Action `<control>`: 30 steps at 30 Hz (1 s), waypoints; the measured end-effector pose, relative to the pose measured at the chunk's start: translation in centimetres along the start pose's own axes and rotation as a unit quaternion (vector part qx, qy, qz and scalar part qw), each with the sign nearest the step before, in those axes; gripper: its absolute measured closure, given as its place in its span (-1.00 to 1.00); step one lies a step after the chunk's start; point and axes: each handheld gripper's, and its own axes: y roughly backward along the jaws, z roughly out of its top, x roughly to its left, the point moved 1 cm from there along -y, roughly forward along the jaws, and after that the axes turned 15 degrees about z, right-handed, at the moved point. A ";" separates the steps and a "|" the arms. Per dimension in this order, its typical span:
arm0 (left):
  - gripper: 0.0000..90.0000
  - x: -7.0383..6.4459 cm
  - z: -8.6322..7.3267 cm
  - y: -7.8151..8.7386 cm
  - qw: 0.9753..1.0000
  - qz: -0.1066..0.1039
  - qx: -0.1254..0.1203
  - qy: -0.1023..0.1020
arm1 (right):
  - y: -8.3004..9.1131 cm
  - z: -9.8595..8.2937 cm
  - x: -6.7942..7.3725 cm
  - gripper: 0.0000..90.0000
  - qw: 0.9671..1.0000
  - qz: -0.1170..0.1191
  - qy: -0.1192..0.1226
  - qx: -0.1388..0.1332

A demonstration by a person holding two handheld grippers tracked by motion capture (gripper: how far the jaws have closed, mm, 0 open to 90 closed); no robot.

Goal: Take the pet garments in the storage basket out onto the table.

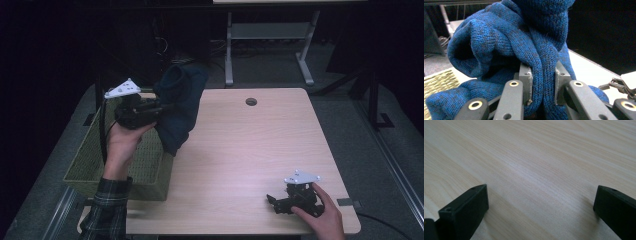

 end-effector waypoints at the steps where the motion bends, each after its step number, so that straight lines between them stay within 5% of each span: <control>1: 0.64 -0.3 0.1 -0.3 1.000 -0.003 0.001 -0.003 | 0.0 0.0 0.0 -1.00 1.000 0.000 0.000 0.000; 14: 0.64 -4.1 0.9 -3.6 0.999 -0.042 -0.006 -0.019 | 0.0 0.0 0.0 -1.00 1.000 0.000 0.001 0.000; 30: 0.64 -7.4 -0.2 -7.5 0.997 -0.070 0.016 -0.040 | 0.0 0.0 0.0 -1.00 1.000 0.000 0.001 0.000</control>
